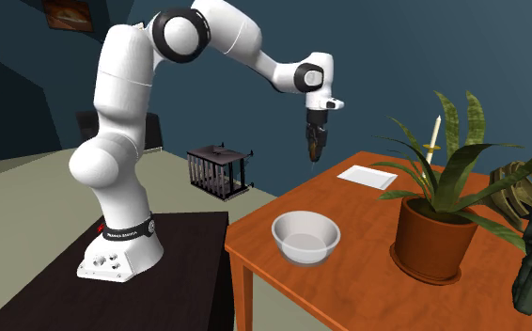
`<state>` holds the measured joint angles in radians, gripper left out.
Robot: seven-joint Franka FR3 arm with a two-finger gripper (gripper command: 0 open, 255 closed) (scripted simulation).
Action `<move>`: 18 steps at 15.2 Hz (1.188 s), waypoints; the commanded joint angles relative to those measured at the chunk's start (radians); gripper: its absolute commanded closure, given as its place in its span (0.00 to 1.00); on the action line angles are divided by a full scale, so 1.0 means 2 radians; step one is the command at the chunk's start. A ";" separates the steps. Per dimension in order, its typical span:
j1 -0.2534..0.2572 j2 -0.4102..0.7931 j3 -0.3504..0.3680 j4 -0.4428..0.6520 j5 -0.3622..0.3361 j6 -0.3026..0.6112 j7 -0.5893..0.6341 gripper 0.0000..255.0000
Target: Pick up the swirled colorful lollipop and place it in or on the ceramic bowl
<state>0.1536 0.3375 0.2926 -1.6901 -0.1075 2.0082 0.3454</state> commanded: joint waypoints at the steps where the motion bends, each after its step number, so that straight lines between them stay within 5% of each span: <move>1: -0.017 -0.035 -0.002 -0.041 0.011 0.008 -0.021 1.00; 18: -0.113 -0.203 -0.070 -0.225 0.058 0.031 -0.200 1.00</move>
<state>-0.0675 -0.0662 0.1582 -2.1247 0.0084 2.0563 -0.0443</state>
